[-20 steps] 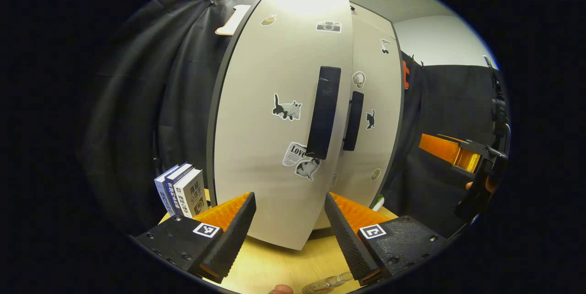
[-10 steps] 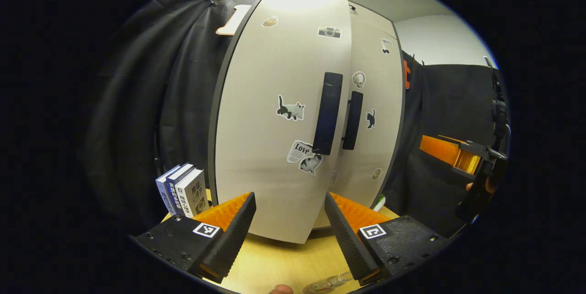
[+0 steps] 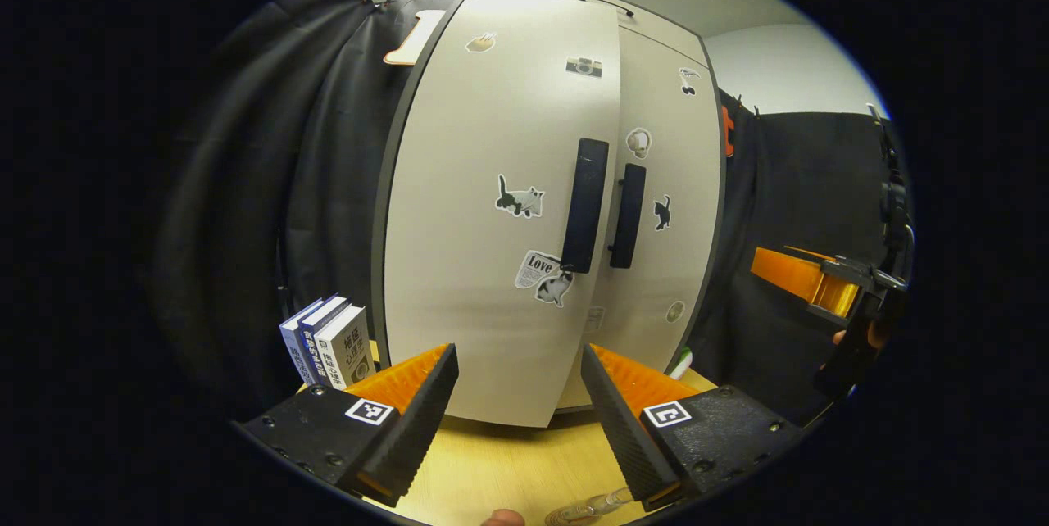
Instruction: Grasp the bottle in the cabinet with the left hand and place it on the coaster, then close the right door with the right hand and the left door with the left hand.
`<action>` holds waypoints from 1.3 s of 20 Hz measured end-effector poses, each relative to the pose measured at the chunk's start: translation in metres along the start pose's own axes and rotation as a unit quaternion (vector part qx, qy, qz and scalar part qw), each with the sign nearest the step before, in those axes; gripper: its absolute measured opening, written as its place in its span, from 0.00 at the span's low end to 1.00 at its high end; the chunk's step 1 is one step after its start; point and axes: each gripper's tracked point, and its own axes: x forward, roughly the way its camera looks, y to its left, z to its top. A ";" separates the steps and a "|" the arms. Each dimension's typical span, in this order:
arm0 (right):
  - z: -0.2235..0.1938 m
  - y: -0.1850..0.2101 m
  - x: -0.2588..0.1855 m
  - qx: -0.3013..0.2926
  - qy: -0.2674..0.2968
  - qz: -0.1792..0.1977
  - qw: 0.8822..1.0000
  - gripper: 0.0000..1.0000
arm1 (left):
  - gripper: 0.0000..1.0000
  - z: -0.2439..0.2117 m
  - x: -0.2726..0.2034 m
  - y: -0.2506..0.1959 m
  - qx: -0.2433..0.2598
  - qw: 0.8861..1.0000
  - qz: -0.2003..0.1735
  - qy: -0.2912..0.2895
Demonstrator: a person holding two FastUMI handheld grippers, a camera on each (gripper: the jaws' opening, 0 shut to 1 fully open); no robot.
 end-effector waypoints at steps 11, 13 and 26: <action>0.001 -0.012 0.010 0.003 -0.004 0.006 1.000 0.96 | 0.95 0.009 0.008 -0.007 0.005 1.000 0.011 -0.010; 0.001 -0.015 0.012 0.004 -0.004 0.009 1.000 0.96 | 0.95 0.010 0.008 -0.009 0.006 1.000 0.015 -0.011; 0.031 -0.070 0.007 -0.004 -0.024 0.020 0.999 0.96 | 0.95 0.089 0.009 -0.094 0.031 0.997 0.009 -0.072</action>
